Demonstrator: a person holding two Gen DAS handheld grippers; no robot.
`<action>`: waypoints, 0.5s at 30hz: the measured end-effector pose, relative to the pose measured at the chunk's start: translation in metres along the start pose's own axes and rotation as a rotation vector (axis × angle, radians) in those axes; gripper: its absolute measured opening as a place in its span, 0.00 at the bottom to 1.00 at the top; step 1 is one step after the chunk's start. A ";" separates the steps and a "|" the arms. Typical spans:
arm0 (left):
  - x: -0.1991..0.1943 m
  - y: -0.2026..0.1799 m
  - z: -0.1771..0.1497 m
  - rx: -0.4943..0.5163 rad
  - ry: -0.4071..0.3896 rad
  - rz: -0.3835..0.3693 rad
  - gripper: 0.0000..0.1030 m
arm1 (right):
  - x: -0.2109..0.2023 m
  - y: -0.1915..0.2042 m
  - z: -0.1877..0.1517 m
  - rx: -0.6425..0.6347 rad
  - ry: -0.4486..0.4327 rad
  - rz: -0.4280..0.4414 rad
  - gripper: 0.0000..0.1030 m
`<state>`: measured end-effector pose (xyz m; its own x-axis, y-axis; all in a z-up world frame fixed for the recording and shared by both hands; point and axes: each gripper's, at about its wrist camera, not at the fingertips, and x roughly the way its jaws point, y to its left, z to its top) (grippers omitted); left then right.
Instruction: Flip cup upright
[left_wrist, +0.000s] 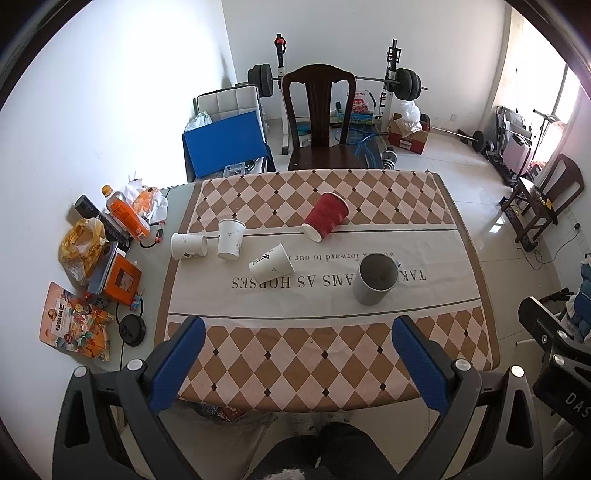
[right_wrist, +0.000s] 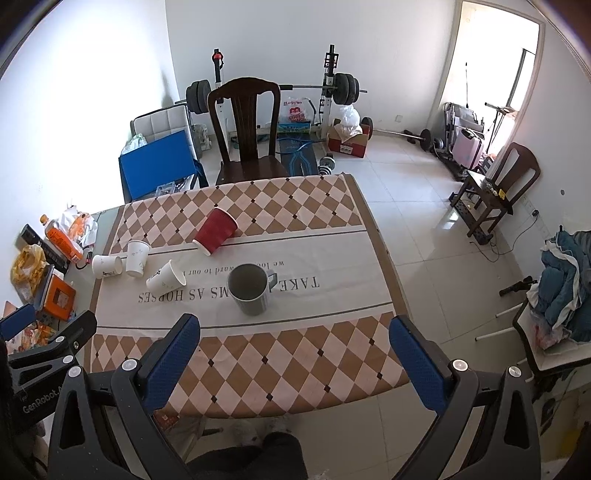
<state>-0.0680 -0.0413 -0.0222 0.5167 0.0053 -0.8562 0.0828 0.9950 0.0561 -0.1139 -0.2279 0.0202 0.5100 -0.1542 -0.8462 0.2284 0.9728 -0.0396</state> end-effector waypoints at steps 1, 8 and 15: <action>-0.001 0.000 0.000 0.001 0.000 -0.001 1.00 | 0.000 0.000 0.000 0.002 -0.001 0.000 1.00; 0.001 -0.005 0.002 0.014 0.006 -0.007 1.00 | 0.004 -0.002 -0.002 0.001 0.007 0.004 1.00; 0.001 -0.009 0.002 0.019 0.005 -0.010 1.00 | 0.010 -0.010 -0.009 0.008 0.017 0.008 1.00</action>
<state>-0.0667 -0.0507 -0.0222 0.5117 -0.0044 -0.8592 0.1045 0.9929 0.0571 -0.1188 -0.2373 0.0075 0.4982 -0.1432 -0.8552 0.2306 0.9726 -0.0285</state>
